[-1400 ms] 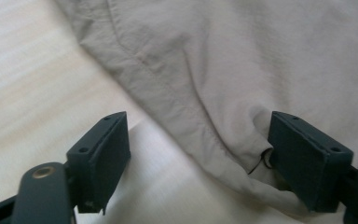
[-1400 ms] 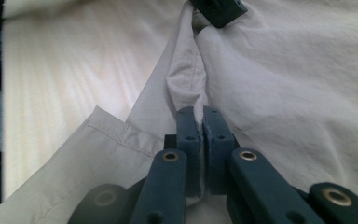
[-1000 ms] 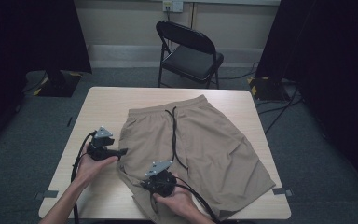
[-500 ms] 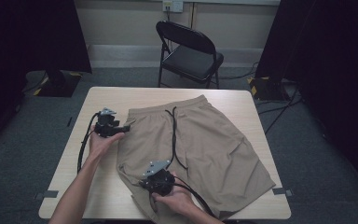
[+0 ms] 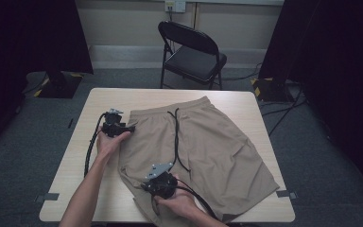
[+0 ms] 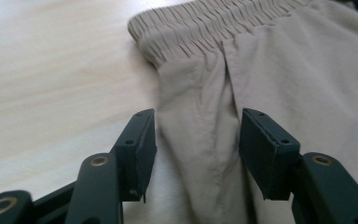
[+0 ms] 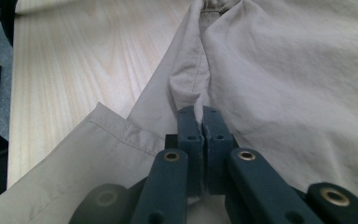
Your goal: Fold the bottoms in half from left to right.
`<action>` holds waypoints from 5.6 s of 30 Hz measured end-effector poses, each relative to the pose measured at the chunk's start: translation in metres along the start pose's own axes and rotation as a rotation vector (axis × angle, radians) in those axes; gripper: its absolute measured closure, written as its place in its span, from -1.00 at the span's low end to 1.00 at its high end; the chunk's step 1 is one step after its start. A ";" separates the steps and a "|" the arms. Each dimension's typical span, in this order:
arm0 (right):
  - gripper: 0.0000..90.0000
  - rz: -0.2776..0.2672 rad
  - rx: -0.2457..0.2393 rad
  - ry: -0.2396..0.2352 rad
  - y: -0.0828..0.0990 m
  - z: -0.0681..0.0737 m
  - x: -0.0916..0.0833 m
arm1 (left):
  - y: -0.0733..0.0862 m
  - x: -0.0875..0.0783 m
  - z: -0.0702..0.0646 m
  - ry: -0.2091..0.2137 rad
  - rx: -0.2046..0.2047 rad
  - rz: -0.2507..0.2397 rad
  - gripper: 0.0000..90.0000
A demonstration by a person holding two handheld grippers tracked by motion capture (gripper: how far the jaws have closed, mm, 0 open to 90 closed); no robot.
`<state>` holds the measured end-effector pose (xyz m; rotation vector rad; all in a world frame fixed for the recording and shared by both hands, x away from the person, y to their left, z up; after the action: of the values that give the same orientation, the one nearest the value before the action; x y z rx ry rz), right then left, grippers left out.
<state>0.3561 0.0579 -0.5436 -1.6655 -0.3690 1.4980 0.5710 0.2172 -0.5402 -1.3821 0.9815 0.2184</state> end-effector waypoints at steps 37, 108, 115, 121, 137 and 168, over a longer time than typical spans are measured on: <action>0.98 -0.067 0.018 -0.044 -0.019 0.003 -0.026 | -0.007 -0.025 -0.016 0.111 -0.020 -0.096 0.98; 0.99 -0.530 -0.106 0.028 -0.172 0.012 -0.175 | -0.140 -0.174 0.003 0.144 -0.046 -0.400 0.98; 0.99 -0.575 -0.109 0.041 -0.184 0.009 -0.190 | -0.156 -0.180 -0.004 0.149 -0.032 -0.425 0.98; 0.99 -0.552 -0.069 0.067 -0.160 -0.007 -0.187 | -0.148 -0.144 -0.013 0.146 -0.033 -0.405 0.98; 0.99 -0.528 0.054 0.192 -0.111 -0.066 -0.208 | -0.166 -0.106 -0.032 0.170 -0.026 -0.381 0.87; 0.98 -0.422 0.321 0.376 -0.036 -0.168 -0.213 | -0.116 -0.096 -0.061 0.201 0.060 -0.326 0.09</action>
<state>0.4699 -0.1349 -0.3861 -1.4581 -0.2385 0.8608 0.5608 0.1744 -0.3837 -1.5057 0.9026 -0.1955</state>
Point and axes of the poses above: each handheld gripper's, and its own axes: x roughly forward along the jaws, y roughly out of its underside, z roughly to its left, the point moved 7 cm from there along x, roughly forward along the jaws, and after that the axes turned 1 degree about y, right-handed, at the moved point
